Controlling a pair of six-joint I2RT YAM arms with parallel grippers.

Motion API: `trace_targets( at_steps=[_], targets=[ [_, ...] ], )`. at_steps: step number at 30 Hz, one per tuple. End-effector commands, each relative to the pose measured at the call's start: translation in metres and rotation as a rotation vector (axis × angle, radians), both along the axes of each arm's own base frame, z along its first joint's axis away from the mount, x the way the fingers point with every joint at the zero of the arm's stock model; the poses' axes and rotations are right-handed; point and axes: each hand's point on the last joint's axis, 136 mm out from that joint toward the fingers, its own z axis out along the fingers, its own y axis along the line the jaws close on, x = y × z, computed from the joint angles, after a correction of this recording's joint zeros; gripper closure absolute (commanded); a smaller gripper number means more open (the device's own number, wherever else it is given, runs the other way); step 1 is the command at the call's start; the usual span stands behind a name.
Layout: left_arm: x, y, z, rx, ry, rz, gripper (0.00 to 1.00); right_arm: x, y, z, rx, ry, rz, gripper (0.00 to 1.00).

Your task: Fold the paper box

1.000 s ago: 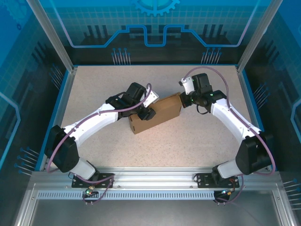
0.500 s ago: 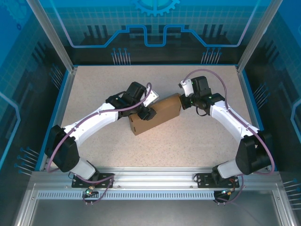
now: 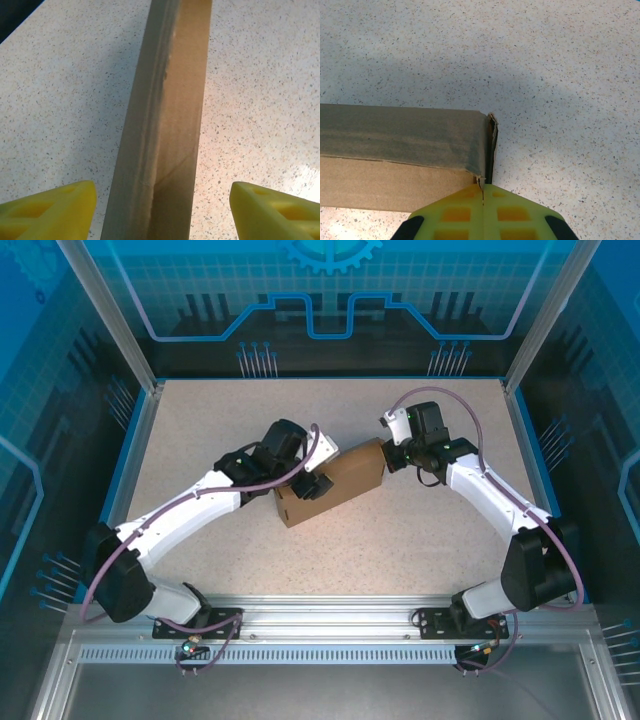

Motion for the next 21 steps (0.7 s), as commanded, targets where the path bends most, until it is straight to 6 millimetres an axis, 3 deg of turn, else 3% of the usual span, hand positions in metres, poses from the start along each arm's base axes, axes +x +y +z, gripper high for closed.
trace_targets(
  at_steps=[1,7,16,18,21],
  targets=[
    [-0.003,0.005,-0.014,0.09,-0.043,-0.03,0.3,-0.005,-0.003,-0.012,-0.03,0.047,-0.011,1.0],
    [0.001,0.009,-0.035,0.213,-0.067,-0.027,0.37,-0.005,-0.003,-0.012,-0.03,0.05,-0.01,1.0],
    [-0.006,0.009,-0.06,0.321,-0.128,-0.039,0.58,-0.004,0.0,-0.006,0.011,0.06,-0.001,1.0],
    [-0.005,0.011,-0.063,0.334,-0.132,-0.029,0.62,-0.004,0.0,-0.002,0.024,0.061,0.004,0.97],
    [-0.007,0.013,-0.066,0.343,-0.128,-0.026,0.66,-0.007,0.001,0.007,0.044,0.063,0.013,0.85]
  ],
)
